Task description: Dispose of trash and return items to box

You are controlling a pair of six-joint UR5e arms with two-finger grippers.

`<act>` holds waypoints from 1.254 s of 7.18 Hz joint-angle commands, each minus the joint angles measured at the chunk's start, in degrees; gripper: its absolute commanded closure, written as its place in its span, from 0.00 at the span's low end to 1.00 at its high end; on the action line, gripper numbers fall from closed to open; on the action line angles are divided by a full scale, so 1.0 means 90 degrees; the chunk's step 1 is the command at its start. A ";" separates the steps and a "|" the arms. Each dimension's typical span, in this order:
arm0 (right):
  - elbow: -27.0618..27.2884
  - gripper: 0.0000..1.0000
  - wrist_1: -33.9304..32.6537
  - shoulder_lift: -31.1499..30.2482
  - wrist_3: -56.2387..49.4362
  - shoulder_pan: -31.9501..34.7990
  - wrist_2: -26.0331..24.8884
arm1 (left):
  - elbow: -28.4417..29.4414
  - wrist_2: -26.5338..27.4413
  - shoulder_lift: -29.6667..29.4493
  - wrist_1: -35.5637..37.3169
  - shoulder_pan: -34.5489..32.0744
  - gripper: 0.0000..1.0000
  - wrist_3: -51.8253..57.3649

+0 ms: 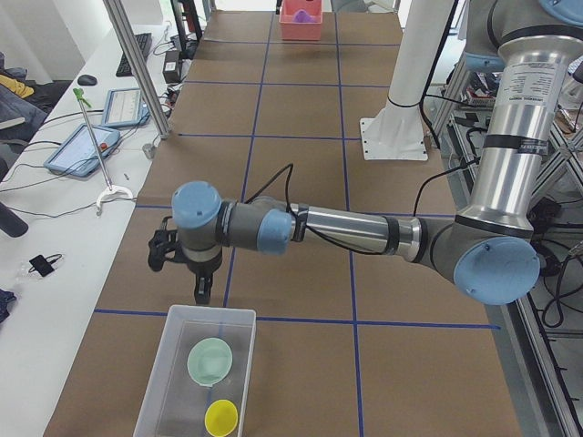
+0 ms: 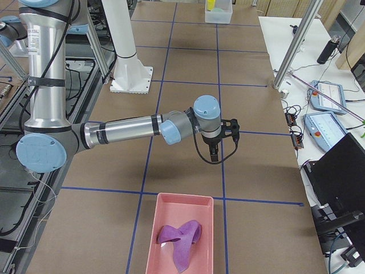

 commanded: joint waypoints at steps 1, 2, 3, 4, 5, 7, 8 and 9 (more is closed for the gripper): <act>0.0004 0.00 0.0000 -0.0034 0.0011 -0.0056 0.0007 | -0.1358 0.0114 0.0174 0.0299 0.1051 0.11 -0.1211; -0.0005 0.00 0.0000 -0.0025 0.0011 -0.0056 0.0008 | -0.1410 0.0618 0.0222 0.0299 0.1297 0.10 -0.1292; 0.0014 0.00 0.0000 -0.0005 0.0011 -0.0056 0.0046 | -0.1429 0.0633 0.0252 0.0299 0.1454 0.06 -0.1332; 0.0034 0.00 -0.0010 0.0005 0.0011 -0.0056 0.0085 | -0.1449 0.0614 0.0262 0.0280 0.1552 0.03 -0.1400; 0.0034 0.00 -0.0010 0.0024 0.0011 -0.0056 0.0076 | -0.1449 0.0633 0.0272 0.0241 0.1698 0.03 -0.1700; -0.0005 0.00 -0.0010 0.0044 0.0011 -0.0056 0.0076 | -0.1720 0.0613 0.0359 0.0240 0.1768 0.02 -0.1654; 0.0004 0.00 -0.0010 0.0044 0.0011 -0.0056 0.0086 | -0.1752 0.0613 0.0456 0.0231 0.1778 0.02 -0.1645; 0.0004 0.00 -0.0010 0.0044 0.0011 -0.0056 0.0086 | -0.1762 0.0613 0.0457 0.0231 0.1768 0.02 -0.1644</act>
